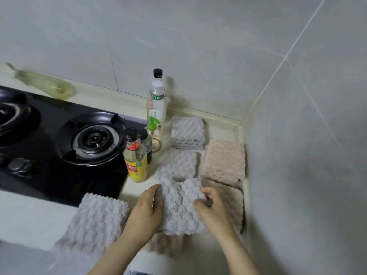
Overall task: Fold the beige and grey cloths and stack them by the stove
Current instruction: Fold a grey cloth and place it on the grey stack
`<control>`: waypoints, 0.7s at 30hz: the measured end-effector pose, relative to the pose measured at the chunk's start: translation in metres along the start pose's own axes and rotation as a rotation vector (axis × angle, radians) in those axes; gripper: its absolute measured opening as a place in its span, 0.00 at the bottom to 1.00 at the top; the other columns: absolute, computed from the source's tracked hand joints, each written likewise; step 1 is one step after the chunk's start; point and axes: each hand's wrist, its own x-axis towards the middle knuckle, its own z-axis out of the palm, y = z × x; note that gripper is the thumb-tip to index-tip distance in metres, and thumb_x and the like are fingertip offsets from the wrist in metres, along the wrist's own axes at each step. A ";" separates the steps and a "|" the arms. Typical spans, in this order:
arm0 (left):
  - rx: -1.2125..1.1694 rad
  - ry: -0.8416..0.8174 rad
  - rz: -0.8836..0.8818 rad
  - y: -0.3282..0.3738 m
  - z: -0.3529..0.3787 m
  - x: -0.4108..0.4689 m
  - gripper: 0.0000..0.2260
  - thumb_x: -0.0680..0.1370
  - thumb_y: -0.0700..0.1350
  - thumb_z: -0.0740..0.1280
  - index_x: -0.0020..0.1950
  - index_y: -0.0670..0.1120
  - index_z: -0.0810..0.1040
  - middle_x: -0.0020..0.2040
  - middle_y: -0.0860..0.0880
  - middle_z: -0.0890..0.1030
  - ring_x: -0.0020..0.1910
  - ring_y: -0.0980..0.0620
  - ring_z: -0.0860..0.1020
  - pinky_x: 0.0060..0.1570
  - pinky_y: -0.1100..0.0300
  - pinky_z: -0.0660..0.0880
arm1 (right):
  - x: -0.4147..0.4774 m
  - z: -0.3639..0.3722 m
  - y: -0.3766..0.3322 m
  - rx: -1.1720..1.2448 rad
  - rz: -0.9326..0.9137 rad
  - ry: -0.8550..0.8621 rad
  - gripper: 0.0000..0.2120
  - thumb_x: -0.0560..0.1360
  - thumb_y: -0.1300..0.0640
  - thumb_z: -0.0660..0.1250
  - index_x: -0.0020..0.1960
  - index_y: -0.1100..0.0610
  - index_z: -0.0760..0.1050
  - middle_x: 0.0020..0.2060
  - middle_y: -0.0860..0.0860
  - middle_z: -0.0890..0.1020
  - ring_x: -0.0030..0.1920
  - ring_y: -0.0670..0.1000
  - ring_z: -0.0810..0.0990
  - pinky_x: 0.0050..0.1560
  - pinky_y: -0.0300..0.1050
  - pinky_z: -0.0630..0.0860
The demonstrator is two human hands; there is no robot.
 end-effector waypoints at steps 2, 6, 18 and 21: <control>-0.004 -0.002 -0.005 -0.003 0.003 -0.001 0.19 0.80 0.44 0.59 0.71 0.51 0.65 0.66 0.51 0.72 0.56 0.49 0.77 0.50 0.63 0.68 | -0.001 0.000 0.004 -0.015 0.000 0.009 0.14 0.75 0.58 0.67 0.57 0.48 0.71 0.44 0.46 0.77 0.32 0.44 0.73 0.29 0.31 0.68; -0.002 0.021 0.044 -0.002 0.001 0.016 0.20 0.79 0.42 0.59 0.71 0.53 0.66 0.63 0.50 0.74 0.44 0.51 0.76 0.43 0.63 0.68 | 0.011 0.000 0.000 0.008 -0.038 0.030 0.14 0.75 0.60 0.68 0.57 0.48 0.71 0.42 0.47 0.77 0.32 0.43 0.73 0.33 0.35 0.71; 0.146 0.123 0.152 0.009 0.004 0.128 0.18 0.79 0.38 0.59 0.69 0.45 0.72 0.67 0.47 0.71 0.60 0.46 0.75 0.52 0.59 0.71 | 0.104 0.016 -0.024 0.079 -0.125 0.167 0.18 0.75 0.64 0.68 0.62 0.51 0.72 0.57 0.45 0.74 0.47 0.30 0.72 0.41 0.25 0.71; 0.218 0.078 0.126 0.008 0.013 0.140 0.22 0.79 0.37 0.58 0.73 0.47 0.65 0.72 0.47 0.62 0.63 0.45 0.73 0.56 0.55 0.73 | 0.123 0.023 -0.018 0.046 -0.109 0.192 0.19 0.76 0.65 0.67 0.65 0.53 0.71 0.60 0.47 0.74 0.46 0.31 0.72 0.41 0.22 0.70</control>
